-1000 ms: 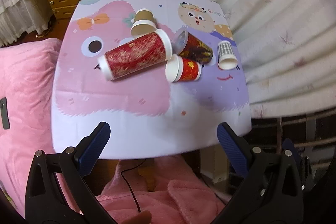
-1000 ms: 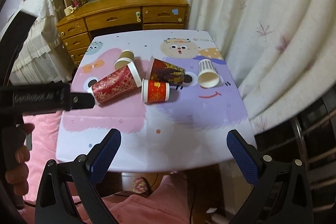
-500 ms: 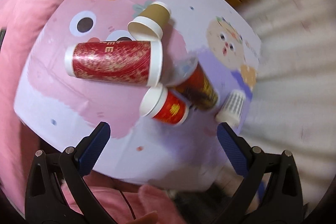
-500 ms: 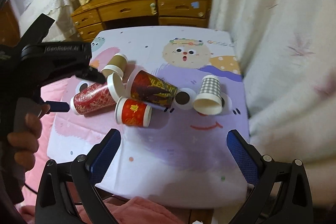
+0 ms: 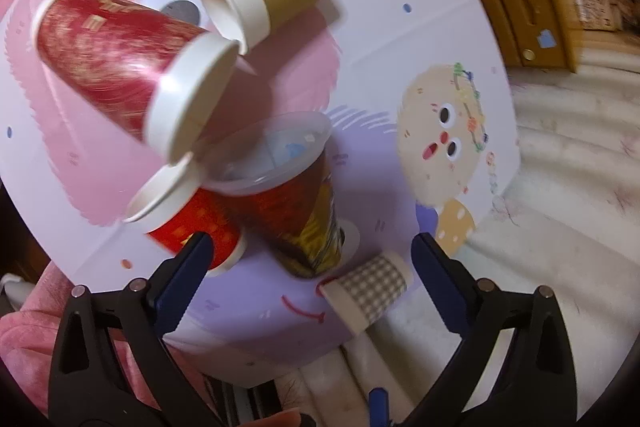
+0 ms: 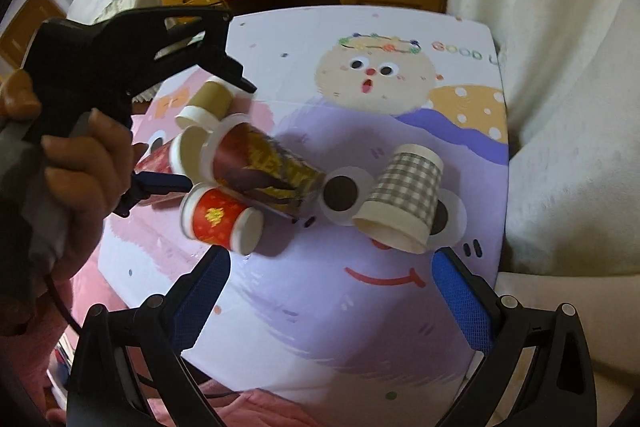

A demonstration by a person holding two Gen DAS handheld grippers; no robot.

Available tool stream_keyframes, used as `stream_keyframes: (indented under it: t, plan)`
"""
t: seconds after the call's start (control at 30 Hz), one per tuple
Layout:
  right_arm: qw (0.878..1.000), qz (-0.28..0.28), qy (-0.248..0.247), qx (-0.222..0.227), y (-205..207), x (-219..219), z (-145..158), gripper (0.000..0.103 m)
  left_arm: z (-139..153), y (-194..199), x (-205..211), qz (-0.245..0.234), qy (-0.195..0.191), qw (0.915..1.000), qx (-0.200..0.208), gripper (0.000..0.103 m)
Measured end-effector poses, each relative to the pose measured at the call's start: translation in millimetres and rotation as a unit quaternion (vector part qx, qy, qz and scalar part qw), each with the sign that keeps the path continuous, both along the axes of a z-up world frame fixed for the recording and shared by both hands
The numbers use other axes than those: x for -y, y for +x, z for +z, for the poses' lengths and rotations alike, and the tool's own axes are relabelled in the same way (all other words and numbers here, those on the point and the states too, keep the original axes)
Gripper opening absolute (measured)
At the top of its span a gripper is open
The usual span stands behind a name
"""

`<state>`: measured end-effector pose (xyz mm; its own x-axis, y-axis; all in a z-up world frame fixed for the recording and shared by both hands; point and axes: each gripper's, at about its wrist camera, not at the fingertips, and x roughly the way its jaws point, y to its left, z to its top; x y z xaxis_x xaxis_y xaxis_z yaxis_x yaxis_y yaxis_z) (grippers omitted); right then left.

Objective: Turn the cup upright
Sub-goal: 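Reach the right tool to the lidded brown cup and grasp its body, then lift the lidded brown cup with the right tool and rotate it upright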

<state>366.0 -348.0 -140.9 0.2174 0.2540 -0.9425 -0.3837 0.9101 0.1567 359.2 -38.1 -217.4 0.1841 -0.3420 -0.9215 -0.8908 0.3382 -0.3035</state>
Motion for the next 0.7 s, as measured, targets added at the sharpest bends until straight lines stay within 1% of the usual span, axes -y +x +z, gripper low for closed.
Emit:
stream_keyframes:
  t: [0.07,0.17,0.2,0.27,0.37,0.43,0.5,0.57,0.7]
  plan:
    - [1.000,-0.018,0.008,-0.016,13,12,-10,0.102,-13,12,4,0.005,-0.001,0.9999,-0.010,0.095]
    - [0.999,-0.042,0.021,-0.028,25,31,-19,0.103,-27,26,7,0.004,0.018,0.9991,-0.038,0.091]
    - [0.998,-0.047,0.021,-0.030,29,37,-21,0.103,-33,31,8,0.004,0.017,0.9990,-0.042,0.091]
    - [0.998,-0.054,0.021,-0.036,33,46,-24,0.103,-40,39,11,0.000,0.019,0.9984,-0.054,0.091]
    - [0.996,-0.069,0.023,-0.042,40,57,-30,0.103,-49,54,17,-0.015,0.038,0.9969,-0.068,0.090]
    - [0.995,-0.080,0.026,-0.045,43,63,-32,0.103,-55,63,21,-0.029,0.048,0.9955,-0.076,0.086]
    - [0.995,-0.089,0.027,-0.046,45,67,-34,0.103,-61,75,25,-0.040,0.059,0.9943,-0.080,0.074]
    - [0.994,-0.096,0.028,-0.045,44,71,-33,0.103,-66,85,30,-0.049,0.063,0.9935,-0.081,0.072]
    - [0.992,-0.117,0.032,-0.044,42,79,-32,0.103,-66,101,39,-0.074,0.081,0.9902,-0.087,0.071]
